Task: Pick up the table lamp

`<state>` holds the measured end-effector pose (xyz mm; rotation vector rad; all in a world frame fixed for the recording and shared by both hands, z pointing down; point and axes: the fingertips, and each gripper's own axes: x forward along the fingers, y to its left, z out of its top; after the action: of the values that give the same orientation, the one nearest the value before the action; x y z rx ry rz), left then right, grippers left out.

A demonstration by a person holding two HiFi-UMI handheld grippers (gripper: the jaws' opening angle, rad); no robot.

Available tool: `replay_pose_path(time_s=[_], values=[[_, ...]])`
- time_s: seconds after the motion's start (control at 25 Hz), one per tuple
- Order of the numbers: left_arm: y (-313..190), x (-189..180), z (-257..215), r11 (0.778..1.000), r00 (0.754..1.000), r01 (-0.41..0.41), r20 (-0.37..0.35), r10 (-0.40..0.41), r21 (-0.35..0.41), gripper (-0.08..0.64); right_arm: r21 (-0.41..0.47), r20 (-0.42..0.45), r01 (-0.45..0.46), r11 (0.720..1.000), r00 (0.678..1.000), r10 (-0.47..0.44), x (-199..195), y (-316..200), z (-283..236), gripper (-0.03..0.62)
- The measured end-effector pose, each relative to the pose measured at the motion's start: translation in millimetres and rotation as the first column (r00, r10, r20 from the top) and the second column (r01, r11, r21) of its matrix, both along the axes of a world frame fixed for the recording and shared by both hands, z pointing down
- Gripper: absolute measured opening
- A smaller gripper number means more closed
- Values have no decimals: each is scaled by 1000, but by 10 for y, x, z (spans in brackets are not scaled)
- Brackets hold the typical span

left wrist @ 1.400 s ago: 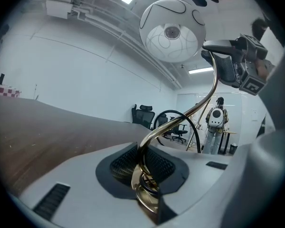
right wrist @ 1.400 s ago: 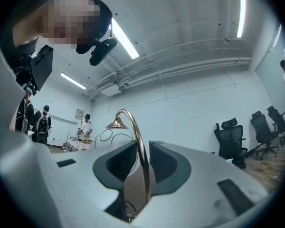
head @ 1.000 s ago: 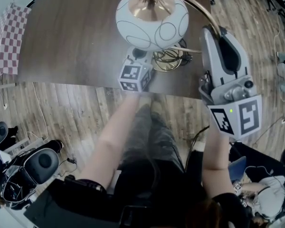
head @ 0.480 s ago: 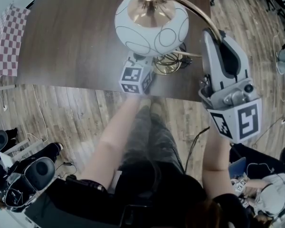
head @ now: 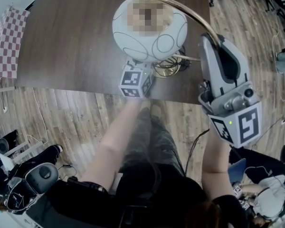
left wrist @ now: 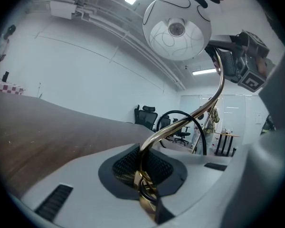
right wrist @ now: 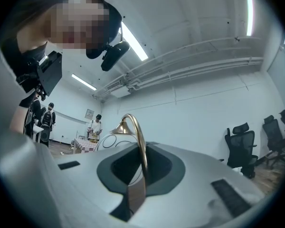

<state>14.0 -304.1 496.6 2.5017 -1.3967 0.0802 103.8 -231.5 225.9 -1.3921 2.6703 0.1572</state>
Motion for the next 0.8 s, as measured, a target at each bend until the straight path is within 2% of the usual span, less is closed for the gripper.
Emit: replay_pose_path(time_s=[0.36, 0.8], values=[[-27, -41, -29, 1000, 1000, 11, 1, -11, -1, 17, 5, 55, 40, 999, 998, -41, -42, 7, -40, 18], [-42, -96, -100, 1000, 1000, 20, 20, -20, 20, 15, 17, 54, 64, 998, 996, -65, -92, 39, -106, 18]])
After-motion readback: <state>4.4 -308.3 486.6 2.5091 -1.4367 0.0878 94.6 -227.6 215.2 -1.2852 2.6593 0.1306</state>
